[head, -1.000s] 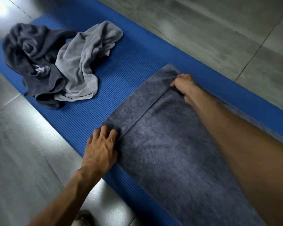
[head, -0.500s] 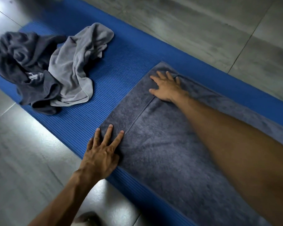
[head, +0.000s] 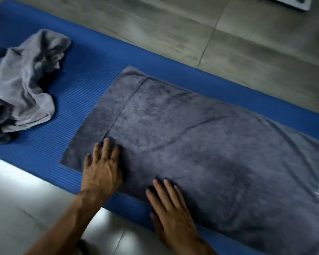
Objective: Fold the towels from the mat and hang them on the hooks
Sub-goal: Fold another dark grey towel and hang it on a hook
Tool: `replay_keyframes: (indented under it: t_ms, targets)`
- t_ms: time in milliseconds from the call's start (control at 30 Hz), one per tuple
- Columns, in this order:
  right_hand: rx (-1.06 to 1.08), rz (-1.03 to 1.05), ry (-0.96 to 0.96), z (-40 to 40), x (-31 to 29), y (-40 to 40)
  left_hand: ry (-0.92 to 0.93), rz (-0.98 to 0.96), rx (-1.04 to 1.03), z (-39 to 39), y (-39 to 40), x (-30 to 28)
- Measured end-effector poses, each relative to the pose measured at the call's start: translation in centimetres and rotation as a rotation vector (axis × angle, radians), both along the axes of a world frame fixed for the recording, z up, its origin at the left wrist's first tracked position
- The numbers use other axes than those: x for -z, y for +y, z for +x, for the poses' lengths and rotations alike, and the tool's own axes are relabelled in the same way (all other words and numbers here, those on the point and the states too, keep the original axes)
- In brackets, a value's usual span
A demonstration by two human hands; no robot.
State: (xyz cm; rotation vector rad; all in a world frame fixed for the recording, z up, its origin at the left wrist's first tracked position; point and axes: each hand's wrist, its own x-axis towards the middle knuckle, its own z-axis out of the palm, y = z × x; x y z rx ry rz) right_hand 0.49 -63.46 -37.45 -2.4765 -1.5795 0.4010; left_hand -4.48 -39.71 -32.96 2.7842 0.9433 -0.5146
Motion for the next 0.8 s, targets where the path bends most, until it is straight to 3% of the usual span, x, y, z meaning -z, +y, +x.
replay_keyframes:
  t_ms: [100,167,300,367,467,600,700,800]
  targets:
    - [0.317,-0.071,-0.005,2.6,-0.2,-2.4,-0.061,-0.067,0.366,0.6,-4.4,1.7]
    - [0.396,-0.123,-0.036,2.5,0.0,-5.8,-0.037,-0.072,0.372,1.3,-7.2,2.0]
    - [0.325,-0.029,-0.002,-0.1,-0.6,-12.0,0.035,-0.038,0.298,4.5,-11.6,0.7]
    - [0.390,0.028,0.025,1.0,-1.7,-13.7,-0.042,-0.086,0.433,6.0,-14.2,0.7]
    - [0.643,-0.060,-0.009,4.7,-1.9,-16.4,-0.173,-0.202,0.664,7.1,-18.0,1.2]
    - [0.840,-0.205,-0.032,4.0,-1.2,-23.2,-0.118,-0.285,1.007,7.0,-22.5,2.1]
    - [0.896,-0.229,-0.024,2.0,-3.1,-26.7,-0.183,-0.376,1.031,8.4,-24.2,1.5]
    - [0.979,-0.133,-0.067,4.1,-3.9,-27.5,-0.204,-0.336,0.930,10.8,-25.3,1.3]
